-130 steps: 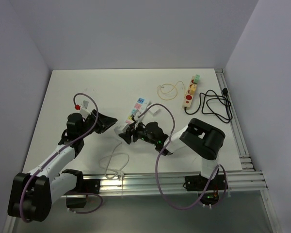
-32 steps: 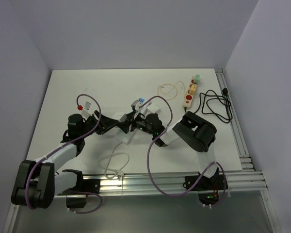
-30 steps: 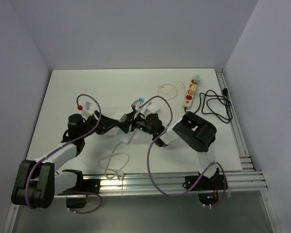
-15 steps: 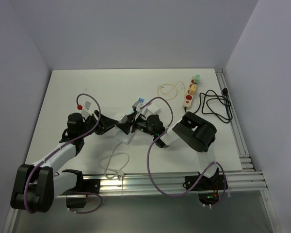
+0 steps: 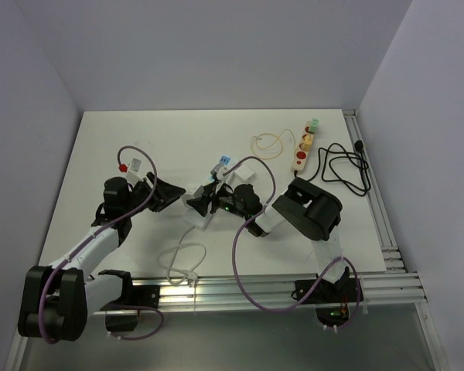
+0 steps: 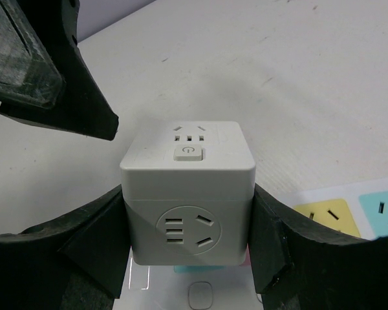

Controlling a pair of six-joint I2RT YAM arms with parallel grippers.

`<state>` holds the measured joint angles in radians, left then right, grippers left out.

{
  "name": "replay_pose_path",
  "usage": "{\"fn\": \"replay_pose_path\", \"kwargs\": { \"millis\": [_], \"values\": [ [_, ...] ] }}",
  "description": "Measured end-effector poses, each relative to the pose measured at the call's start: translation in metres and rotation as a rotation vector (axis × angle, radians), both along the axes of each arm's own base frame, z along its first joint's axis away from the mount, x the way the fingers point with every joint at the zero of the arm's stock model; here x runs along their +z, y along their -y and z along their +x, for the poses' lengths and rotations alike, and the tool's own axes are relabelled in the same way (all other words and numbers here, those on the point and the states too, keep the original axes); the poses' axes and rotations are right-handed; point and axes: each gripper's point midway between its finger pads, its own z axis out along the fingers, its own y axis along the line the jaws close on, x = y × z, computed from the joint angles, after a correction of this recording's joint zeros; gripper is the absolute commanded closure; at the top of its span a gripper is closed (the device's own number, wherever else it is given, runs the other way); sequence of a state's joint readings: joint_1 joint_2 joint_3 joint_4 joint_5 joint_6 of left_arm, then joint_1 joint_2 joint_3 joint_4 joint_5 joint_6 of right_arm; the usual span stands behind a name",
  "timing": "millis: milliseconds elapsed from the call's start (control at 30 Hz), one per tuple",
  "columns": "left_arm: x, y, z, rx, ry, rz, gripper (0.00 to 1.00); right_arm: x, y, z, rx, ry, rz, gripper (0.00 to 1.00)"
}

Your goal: Insert the plug

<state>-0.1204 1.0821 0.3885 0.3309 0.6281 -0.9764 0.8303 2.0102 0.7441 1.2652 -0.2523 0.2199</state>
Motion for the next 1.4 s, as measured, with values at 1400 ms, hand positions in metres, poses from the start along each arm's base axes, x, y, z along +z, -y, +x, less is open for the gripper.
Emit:
{"fn": "replay_pose_path", "kwargs": {
  "millis": [1400],
  "values": [
    [-0.033, 0.002, 0.003, -0.027, -0.068, 0.010, 0.43, -0.006, 0.000, 0.005, 0.066, -0.013, 0.023, 0.97]
  ]
}}
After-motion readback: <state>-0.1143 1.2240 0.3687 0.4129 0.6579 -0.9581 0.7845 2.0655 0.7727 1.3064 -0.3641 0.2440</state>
